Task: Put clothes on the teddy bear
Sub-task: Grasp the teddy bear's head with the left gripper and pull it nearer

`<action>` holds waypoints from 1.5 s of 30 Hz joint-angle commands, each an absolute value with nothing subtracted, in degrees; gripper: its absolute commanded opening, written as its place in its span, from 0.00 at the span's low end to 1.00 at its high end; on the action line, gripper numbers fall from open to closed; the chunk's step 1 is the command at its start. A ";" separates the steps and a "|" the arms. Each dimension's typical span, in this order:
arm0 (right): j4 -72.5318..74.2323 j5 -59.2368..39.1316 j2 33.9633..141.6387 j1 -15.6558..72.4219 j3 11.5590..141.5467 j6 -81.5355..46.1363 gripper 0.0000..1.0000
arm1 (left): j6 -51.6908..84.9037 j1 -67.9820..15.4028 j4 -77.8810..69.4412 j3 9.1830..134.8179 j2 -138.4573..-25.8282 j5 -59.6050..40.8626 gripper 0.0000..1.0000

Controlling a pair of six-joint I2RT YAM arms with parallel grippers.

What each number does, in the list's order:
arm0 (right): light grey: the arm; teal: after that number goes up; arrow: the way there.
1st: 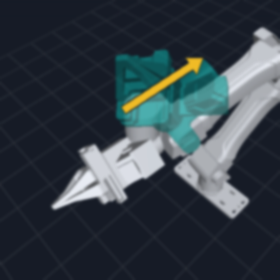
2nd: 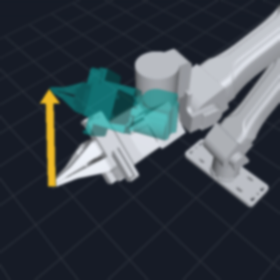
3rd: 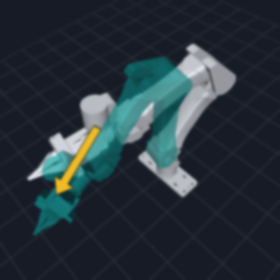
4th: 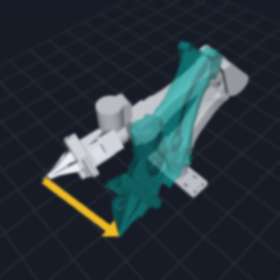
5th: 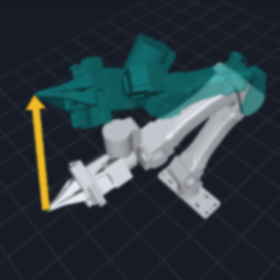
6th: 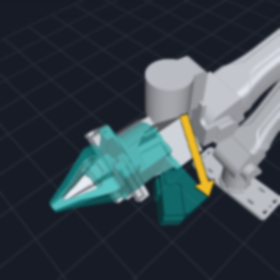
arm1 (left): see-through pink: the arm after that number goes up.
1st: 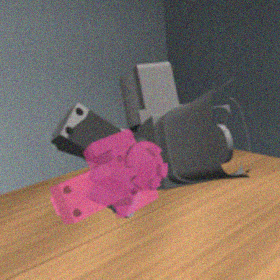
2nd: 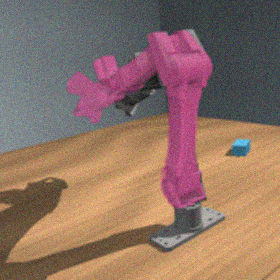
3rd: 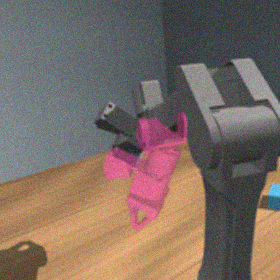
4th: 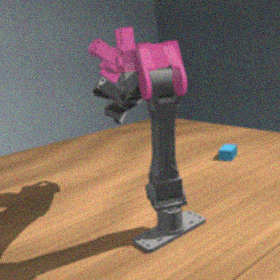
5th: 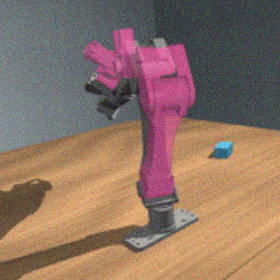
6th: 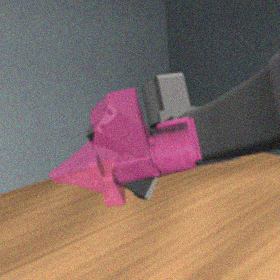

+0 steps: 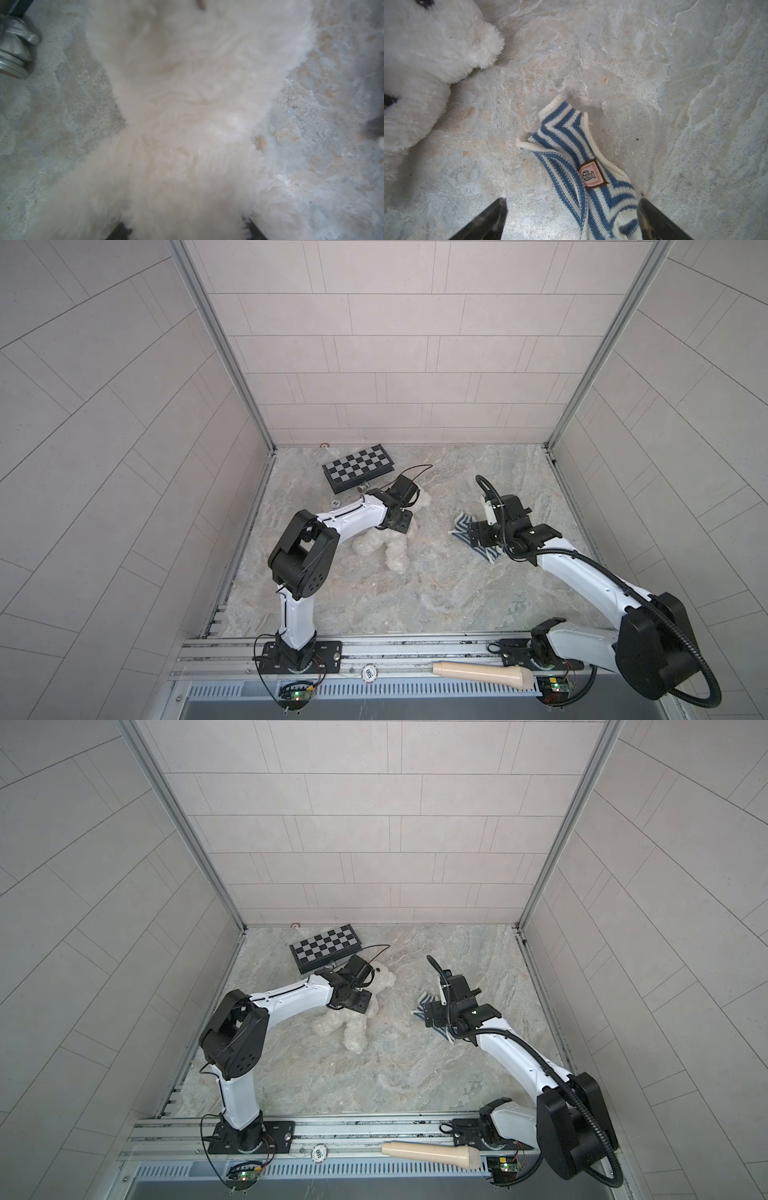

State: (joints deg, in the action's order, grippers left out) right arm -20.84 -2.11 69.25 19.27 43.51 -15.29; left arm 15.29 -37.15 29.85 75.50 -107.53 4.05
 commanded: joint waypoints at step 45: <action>-20.64 -2.29 70.13 19.69 43.57 -14.79 1.00 | 17.96 -47.97 31.08 68.30 -93.25 -2.41 0.88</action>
State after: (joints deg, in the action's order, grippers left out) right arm -20.80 -2.42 70.19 19.59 43.48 -15.05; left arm 17.41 -49.06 30.76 67.70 -91.57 -2.55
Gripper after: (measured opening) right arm 0.995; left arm 0.889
